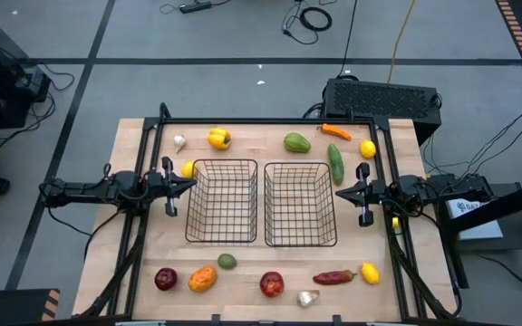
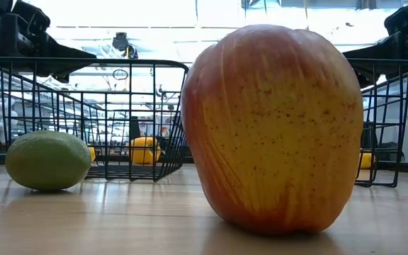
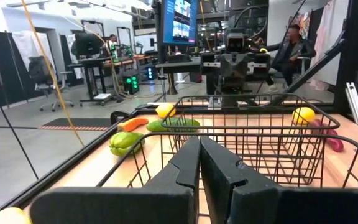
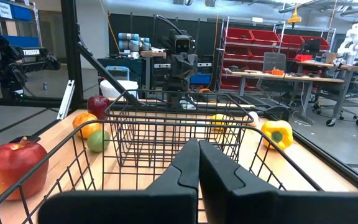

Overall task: Sort produce into baskets
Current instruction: Put the top white garlic into the left black wire basket

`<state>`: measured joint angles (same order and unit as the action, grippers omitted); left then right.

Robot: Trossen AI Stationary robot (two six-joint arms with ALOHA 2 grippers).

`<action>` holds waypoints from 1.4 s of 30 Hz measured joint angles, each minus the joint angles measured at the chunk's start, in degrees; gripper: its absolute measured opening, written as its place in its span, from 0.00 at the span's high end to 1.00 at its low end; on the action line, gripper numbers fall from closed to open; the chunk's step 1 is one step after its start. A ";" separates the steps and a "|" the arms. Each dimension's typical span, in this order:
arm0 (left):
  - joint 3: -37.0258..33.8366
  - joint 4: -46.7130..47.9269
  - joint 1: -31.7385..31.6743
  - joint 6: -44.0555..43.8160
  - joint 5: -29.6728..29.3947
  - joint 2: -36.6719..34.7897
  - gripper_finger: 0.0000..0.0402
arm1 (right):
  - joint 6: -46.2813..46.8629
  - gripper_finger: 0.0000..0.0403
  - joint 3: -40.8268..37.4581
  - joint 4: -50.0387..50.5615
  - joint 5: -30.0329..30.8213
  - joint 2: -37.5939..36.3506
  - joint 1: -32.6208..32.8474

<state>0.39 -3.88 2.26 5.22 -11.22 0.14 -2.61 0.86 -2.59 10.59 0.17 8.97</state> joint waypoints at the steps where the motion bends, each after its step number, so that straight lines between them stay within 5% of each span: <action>1: 0.02 0.00 0.00 -0.01 0.00 0.00 0.95 | 0.00 1.00 0.00 0.00 0.00 0.02 0.00; 18: 0.61 -2.77 0.00 -4.99 -1.34 0.08 0.95 | 0.00 1.00 0.00 -0.01 0.00 0.02 0.00; 24: 9.52 5.18 0.00 -13.65 -4.31 4.20 0.99 | 0.00 1.00 0.00 -0.02 0.00 0.02 0.00; 36: 38.17 17.98 0.00 -12.14 -2.51 20.76 1.00 | 10.79 1.00 0.00 -0.02 -0.09 0.00 0.00; 42: 43.21 21.59 0.00 -11.06 -2.38 26.99 0.99 | 15.74 1.00 -0.04 -0.98 1.12 0.02 0.01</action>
<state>43.59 17.71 2.26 -5.85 -13.61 27.13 13.13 0.82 -3.57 11.70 0.19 8.98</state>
